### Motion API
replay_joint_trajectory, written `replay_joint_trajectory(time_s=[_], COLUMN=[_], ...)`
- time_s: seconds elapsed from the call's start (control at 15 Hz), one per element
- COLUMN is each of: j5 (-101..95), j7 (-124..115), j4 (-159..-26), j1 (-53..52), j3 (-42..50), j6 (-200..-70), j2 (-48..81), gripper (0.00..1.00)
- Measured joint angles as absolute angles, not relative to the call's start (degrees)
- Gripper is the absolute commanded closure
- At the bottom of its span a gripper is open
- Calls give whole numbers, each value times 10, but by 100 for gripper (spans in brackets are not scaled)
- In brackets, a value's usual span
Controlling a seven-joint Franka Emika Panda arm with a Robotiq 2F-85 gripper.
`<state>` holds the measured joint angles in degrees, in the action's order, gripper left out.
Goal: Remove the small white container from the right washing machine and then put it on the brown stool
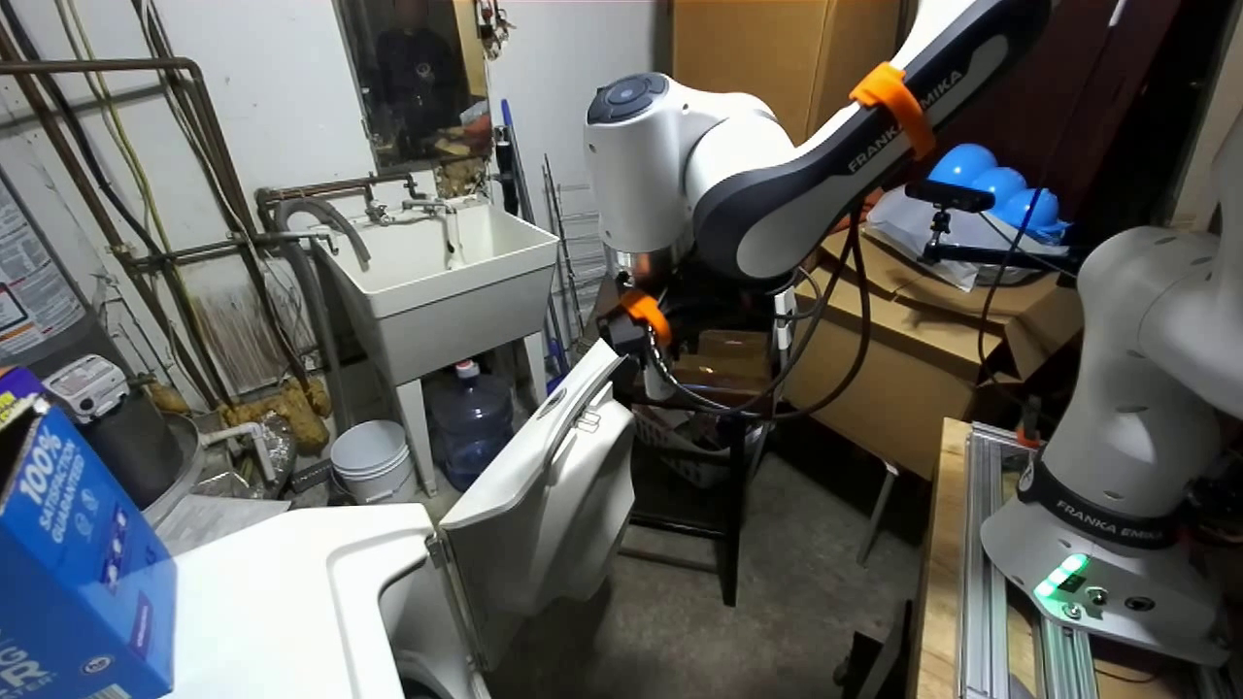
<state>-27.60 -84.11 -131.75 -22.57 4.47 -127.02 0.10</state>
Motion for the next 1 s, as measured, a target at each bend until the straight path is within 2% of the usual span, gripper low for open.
replay_joint_trajectory(time_s=[0.07,0.47,1.0], j5=[-276,-277,-278], j7=[-842,-861,-902], j4=[-1323,-1326,-1330], j1=[-225,-140,19], j3=[43,3,58], j6=[-1270,-1261,-1266], j2=[-5,-5,1], gripper=[80,80,80])
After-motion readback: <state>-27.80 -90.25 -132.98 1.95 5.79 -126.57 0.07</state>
